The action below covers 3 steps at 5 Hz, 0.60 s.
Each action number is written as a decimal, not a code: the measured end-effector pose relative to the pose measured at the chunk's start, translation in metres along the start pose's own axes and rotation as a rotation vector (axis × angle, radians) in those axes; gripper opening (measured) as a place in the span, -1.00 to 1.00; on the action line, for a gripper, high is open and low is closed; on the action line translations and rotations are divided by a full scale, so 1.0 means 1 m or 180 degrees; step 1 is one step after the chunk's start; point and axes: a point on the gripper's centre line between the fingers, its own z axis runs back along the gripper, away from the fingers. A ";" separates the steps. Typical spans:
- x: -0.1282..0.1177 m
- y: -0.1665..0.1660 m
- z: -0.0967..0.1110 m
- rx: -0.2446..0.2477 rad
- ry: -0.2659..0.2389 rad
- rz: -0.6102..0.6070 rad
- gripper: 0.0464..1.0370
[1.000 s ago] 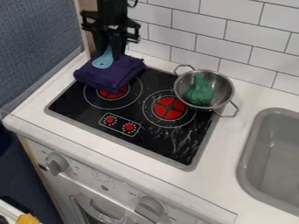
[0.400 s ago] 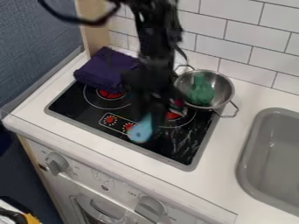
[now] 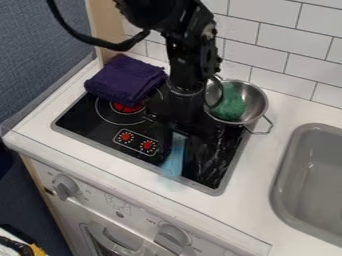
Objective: Take the blue brush and put it in the bottom right of the burner
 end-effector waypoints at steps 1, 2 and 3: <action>0.000 -0.001 0.004 -0.0055 -0.0013 -0.0094 0.90; 0.003 0.006 0.027 -0.0141 -0.0196 -0.0123 0.94; 0.002 0.010 0.031 -0.0220 -0.0185 -0.0117 0.93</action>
